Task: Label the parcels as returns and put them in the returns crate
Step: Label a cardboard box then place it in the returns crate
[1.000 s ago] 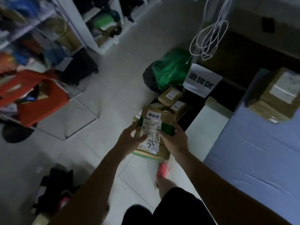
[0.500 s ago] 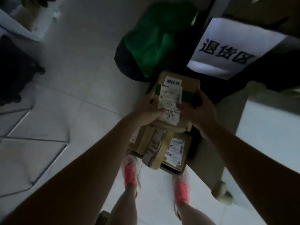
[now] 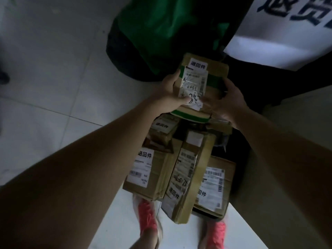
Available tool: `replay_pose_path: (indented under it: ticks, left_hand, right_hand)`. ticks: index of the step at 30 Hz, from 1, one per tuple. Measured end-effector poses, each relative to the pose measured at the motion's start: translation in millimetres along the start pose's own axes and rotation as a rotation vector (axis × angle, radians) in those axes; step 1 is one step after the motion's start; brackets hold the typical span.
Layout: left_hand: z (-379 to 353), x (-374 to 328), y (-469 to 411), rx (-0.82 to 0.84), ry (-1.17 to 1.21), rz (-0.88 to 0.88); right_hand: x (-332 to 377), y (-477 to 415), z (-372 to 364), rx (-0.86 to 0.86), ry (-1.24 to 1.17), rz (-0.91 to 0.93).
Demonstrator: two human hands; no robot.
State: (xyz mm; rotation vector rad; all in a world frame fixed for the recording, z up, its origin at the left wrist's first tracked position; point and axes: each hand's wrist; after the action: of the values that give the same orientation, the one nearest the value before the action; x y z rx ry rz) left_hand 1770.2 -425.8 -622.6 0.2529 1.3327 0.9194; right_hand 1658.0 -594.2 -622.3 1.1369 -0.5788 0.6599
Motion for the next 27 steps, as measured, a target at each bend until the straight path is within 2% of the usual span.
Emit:
replay_pose_path:
  ticks: [6,11,14,21,27]
  left_hand:
    - [8.0,-31.7,32.2,-0.04,-0.234,0.008]
    - [18.2,-88.9,78.7,-0.092,-0.763,-0.004]
    - [20.4,-139.7,122.9,-0.116,-0.976,-0.017]
    - [-10.7,-273.6,249.4,-0.147,-1.094,-0.076]
    - [-54.7,-374.0,357.4,-0.22,-1.164,-0.123]
  right_hand:
    - [27.1,34.2,14.0,-0.078,0.246,-0.018]
    - [60.1,100.0,36.3,0.006,0.527,-0.007]
    - [87.3,147.5,56.7,0.043,0.734,-0.032]
    - [156.6,272.2,127.0,0.034,0.762,-0.011]
    - [188.9,406.0,204.8,-0.084,0.796,0.006]
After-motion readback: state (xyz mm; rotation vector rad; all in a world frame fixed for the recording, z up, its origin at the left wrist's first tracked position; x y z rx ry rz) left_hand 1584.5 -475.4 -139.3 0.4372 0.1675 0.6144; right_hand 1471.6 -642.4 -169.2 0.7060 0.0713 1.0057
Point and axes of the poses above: each hand's wrist, its own y-axis away from the middle knuckle, its own z-axis out of the back of the hand, x = y × z, and after that the axes turned 15 degrees about x, right-handed
